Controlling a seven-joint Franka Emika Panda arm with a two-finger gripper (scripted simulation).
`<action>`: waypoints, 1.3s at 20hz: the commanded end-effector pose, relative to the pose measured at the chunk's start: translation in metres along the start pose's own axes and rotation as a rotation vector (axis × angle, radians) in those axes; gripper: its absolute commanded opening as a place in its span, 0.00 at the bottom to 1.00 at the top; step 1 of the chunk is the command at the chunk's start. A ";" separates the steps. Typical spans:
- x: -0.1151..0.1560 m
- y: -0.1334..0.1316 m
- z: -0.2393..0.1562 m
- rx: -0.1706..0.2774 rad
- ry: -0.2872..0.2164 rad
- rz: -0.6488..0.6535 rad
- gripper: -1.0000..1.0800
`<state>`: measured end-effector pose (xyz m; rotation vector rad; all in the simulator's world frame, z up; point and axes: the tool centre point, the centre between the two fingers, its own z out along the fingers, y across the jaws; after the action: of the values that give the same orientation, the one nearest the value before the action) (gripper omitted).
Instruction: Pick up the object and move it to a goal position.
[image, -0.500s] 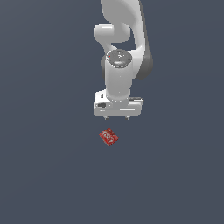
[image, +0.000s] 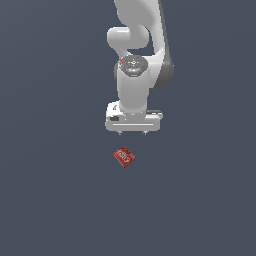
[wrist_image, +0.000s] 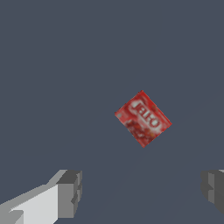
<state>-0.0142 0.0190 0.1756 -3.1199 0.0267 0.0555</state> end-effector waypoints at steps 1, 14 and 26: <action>-0.001 0.000 -0.001 0.002 -0.004 0.007 0.96; 0.002 0.004 0.007 -0.002 -0.001 -0.044 0.96; 0.015 0.017 0.042 -0.019 0.009 -0.278 0.96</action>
<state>-0.0027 0.0046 0.1387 -3.1133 -0.3477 0.0398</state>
